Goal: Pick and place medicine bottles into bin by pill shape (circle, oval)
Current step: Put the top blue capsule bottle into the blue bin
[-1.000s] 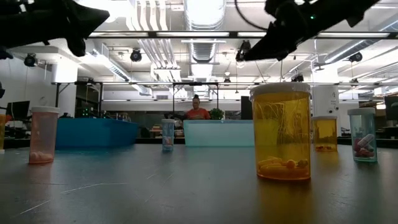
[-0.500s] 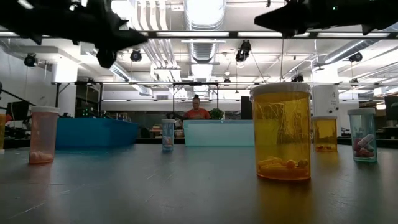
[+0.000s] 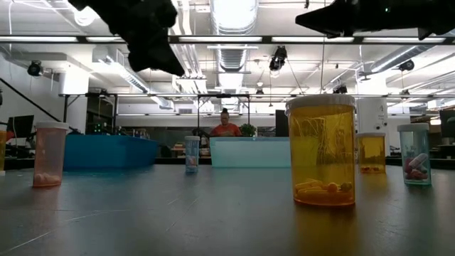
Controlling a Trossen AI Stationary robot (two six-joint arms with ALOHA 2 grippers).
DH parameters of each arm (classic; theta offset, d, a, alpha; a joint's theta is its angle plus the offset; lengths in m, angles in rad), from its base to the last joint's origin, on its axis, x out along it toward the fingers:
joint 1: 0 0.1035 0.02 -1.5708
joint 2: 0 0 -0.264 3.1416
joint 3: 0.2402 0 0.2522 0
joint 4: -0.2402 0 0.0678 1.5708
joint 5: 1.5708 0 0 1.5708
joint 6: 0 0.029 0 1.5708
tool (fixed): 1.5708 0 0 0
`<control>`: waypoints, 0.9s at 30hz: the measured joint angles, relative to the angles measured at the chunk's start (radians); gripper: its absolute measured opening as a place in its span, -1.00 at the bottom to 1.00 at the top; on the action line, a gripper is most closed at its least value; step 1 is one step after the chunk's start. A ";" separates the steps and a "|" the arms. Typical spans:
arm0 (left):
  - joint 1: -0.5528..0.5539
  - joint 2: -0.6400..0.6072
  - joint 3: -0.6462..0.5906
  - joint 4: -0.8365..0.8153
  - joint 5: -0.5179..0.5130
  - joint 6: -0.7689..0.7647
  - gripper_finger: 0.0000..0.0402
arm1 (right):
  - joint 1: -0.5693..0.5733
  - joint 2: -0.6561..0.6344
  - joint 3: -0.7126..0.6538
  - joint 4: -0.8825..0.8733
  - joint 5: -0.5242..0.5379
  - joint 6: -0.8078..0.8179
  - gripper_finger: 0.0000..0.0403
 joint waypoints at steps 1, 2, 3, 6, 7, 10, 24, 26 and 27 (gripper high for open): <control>-0.003 0.022 0.027 -0.036 0.001 0.015 -1.00 | 0.000 -0.004 -0.003 0.002 0.000 0.006 -0.76; -0.006 0.044 0.051 -0.068 0.005 0.024 -1.00 | 0.000 -0.007 -0.007 -0.001 0.000 0.012 -0.76; -0.007 0.067 0.075 -0.094 0.009 0.040 -1.00 | 0.000 -0.008 -0.009 -0.002 0.000 0.018 -0.76; -0.018 0.139 0.127 -0.166 0.015 0.095 -1.00 | 0.000 -0.012 -0.015 -0.007 0.000 0.031 -0.76; -0.020 0.161 0.143 -0.174 0.016 0.117 -1.00 | 0.000 -0.013 -0.016 -0.008 0.000 0.035 -0.76; -0.024 0.227 0.181 -0.192 0.016 0.150 -1.00 | 0.000 -0.017 -0.018 -0.016 0.000 0.047 -0.76; -0.023 0.430 0.226 -0.191 0.003 0.184 -0.35 | 0.000 -0.022 -0.019 -0.068 0.000 0.077 -0.76; -0.022 0.439 0.221 -0.191 -0.028 0.184 -0.19 | 0.000 -0.022 -0.019 -0.068 0.000 0.074 -0.76; -0.022 0.447 0.221 -0.192 -0.048 0.184 -0.11 | 0.000 -0.022 -0.019 -0.068 0.000 0.071 -0.76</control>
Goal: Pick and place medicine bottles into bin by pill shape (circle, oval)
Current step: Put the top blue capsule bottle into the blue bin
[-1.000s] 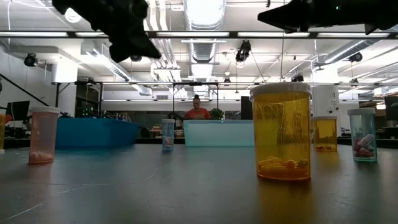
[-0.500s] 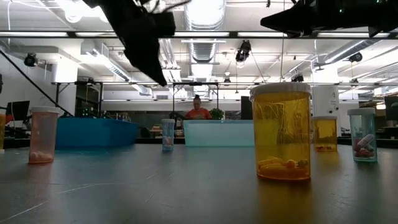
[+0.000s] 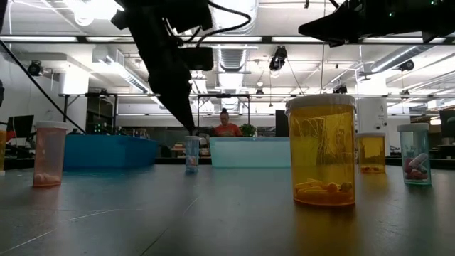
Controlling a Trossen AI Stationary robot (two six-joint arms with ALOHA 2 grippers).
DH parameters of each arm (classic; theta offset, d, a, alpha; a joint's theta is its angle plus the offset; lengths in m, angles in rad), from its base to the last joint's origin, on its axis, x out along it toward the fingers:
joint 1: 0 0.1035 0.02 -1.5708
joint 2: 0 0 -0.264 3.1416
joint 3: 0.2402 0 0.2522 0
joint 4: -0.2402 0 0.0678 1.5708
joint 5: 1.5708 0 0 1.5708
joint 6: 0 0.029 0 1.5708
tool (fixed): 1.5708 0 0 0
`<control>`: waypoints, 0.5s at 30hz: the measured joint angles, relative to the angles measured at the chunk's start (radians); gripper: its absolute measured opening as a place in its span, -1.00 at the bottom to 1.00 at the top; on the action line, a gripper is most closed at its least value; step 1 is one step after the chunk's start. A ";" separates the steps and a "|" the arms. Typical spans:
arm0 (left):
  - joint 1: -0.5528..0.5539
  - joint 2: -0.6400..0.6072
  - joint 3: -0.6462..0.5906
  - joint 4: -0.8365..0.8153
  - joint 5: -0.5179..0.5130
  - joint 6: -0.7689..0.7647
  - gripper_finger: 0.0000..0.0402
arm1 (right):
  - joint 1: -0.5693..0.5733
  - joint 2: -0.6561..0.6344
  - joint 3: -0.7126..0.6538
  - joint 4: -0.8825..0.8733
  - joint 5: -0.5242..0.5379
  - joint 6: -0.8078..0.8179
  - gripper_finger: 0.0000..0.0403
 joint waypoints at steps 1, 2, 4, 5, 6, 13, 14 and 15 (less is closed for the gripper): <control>0.000 0.005 0.000 0.004 -0.021 -0.003 -0.04 | 0.000 0.000 0.000 0.000 0.000 -0.001 -0.76; 0.000 0.011 0.000 0.005 -0.037 -0.006 0.02 | 0.000 0.000 0.000 -0.001 0.000 -0.001 -0.76; 0.001 0.023 0.000 0.015 -0.047 -0.004 0.13 | 0.000 0.000 0.000 -0.001 0.000 -0.002 -0.76; 0.002 0.031 0.000 0.027 -0.047 -0.001 0.17 | 0.000 0.000 0.000 -0.002 0.000 -0.002 -0.76; 0.002 0.037 0.000 0.036 -0.047 0.000 0.20 | 0.000 0.000 0.000 -0.002 0.000 -0.002 -0.76; 0.006 0.073 0.000 0.045 -0.046 0.017 0.23 | 0.000 0.000 0.000 -0.004 0.000 -0.003 -0.76; 0.006 0.075 0.001 0.046 -0.046 0.017 0.21 | 0.000 0.000 0.000 -0.003 0.000 -0.005 -0.76; 0.006 0.075 0.001 0.044 -0.046 0.017 0.20 | 0.000 0.000 0.000 -0.003 0.000 -0.007 -0.76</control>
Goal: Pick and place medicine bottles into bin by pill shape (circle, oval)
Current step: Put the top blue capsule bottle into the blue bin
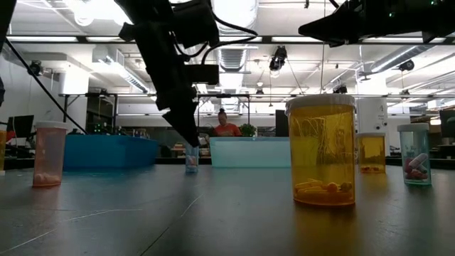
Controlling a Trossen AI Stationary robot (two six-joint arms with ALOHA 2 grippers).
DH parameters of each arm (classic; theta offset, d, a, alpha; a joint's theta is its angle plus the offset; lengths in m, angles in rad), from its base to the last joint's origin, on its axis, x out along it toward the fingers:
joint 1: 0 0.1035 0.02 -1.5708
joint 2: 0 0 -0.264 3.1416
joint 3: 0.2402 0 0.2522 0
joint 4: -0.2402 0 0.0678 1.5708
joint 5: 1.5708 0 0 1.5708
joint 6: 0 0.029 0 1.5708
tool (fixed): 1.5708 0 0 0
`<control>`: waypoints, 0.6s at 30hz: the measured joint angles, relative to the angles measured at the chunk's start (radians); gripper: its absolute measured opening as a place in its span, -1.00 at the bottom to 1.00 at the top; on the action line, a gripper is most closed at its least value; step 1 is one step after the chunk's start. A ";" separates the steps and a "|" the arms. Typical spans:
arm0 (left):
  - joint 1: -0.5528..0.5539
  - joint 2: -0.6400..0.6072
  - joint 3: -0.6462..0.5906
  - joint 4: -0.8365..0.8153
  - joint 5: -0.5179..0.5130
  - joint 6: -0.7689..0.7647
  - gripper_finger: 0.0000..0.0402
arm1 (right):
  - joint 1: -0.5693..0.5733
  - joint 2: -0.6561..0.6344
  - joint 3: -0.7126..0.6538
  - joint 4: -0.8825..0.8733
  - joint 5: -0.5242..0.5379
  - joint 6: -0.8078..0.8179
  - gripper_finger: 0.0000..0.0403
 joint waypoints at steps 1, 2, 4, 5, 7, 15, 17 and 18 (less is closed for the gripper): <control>0.000 0.000 0.000 0.000 0.000 0.000 0.18 | 0.000 0.000 0.000 0.000 0.000 -0.001 -0.76; 0.000 0.000 0.000 0.002 0.000 0.000 0.16 | 0.000 0.000 0.000 0.000 0.000 -0.001 -0.76; 0.001 -0.001 -0.002 -0.004 0.001 0.000 0.10 | 0.000 0.000 0.000 0.000 0.000 -0.002 -0.76; 0.001 -0.001 -0.003 -0.007 0.003 0.000 0.06 | 0.000 0.000 0.000 0.000 0.000 -0.003 -0.76; 0.001 -0.001 -0.003 -0.005 0.005 0.000 -0.01 | 0.000 0.000 0.000 0.000 0.003 -0.004 -0.76; 0.001 0.000 -0.003 -0.003 0.005 0.000 -0.34 | 0.000 0.000 0.000 0.000 0.007 -0.007 -0.76; 0.001 0.000 -0.003 -0.003 0.005 0.000 -0.42 | 0.000 0.000 0.000 0.000 0.007 -0.009 -0.76; 0.001 0.000 -0.003 -0.002 0.005 0.000 -0.46 | 0.000 0.000 0.000 0.000 0.007 -0.011 -0.76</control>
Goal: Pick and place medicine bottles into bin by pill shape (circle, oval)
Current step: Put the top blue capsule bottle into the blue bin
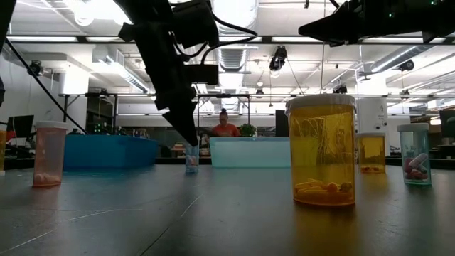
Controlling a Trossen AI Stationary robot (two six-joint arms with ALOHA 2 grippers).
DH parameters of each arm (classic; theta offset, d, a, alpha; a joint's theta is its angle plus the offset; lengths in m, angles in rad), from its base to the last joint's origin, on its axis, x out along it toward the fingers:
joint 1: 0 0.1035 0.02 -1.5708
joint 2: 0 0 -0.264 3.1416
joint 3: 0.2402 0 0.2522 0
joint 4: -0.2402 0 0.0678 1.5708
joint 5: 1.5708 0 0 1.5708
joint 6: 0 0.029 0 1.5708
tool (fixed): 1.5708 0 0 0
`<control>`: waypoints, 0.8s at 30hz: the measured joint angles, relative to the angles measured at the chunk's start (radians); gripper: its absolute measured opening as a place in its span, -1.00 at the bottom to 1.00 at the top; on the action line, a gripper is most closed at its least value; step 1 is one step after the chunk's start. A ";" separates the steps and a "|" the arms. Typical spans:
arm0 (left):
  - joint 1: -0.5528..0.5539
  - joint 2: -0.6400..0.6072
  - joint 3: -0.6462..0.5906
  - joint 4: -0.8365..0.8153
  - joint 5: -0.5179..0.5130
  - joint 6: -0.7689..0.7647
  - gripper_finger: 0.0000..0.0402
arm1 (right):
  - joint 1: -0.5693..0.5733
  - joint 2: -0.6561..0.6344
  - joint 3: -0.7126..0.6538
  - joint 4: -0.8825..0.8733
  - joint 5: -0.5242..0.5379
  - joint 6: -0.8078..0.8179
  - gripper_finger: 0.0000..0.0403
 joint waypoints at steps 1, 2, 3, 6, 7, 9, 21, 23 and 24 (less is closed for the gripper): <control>0.000 0.000 0.000 0.000 0.000 0.000 -0.49 | 0.000 0.000 0.000 0.000 0.000 -0.002 -0.76; 0.000 0.000 0.000 0.000 0.000 0.000 -0.52 | 0.000 0.000 0.000 0.000 0.000 -0.003 -0.76; 0.000 0.000 0.001 -0.001 0.000 0.000 -0.54 | 0.000 0.000 0.000 0.000 0.000 -0.003 -0.76; 0.000 -0.005 0.010 -0.014 0.000 0.000 -0.55 | 0.000 0.000 0.000 0.000 0.000 -0.002 -0.76; 0.000 -0.011 0.013 -0.021 0.000 0.002 -0.54 | 0.000 0.000 0.000 0.000 0.000 -0.002 -0.76; 0.006 -0.040 0.015 -0.032 -0.001 0.008 -0.54 | 0.000 0.000 0.000 0.000 0.000 -0.002 -0.76; 0.193 -0.349 0.004 -0.186 -0.009 0.060 -0.54 | 0.000 0.000 0.000 0.001 0.000 0.000 -0.76; 0.257 -0.400 0.000 -0.210 -0.009 0.079 -0.54 | 0.000 0.000 0.000 0.000 0.000 0.001 -0.76; 0.289 -0.425 0.000 -0.221 -0.009 0.083 -0.54 | 0.000 0.000 0.000 0.001 0.000 0.001 -0.76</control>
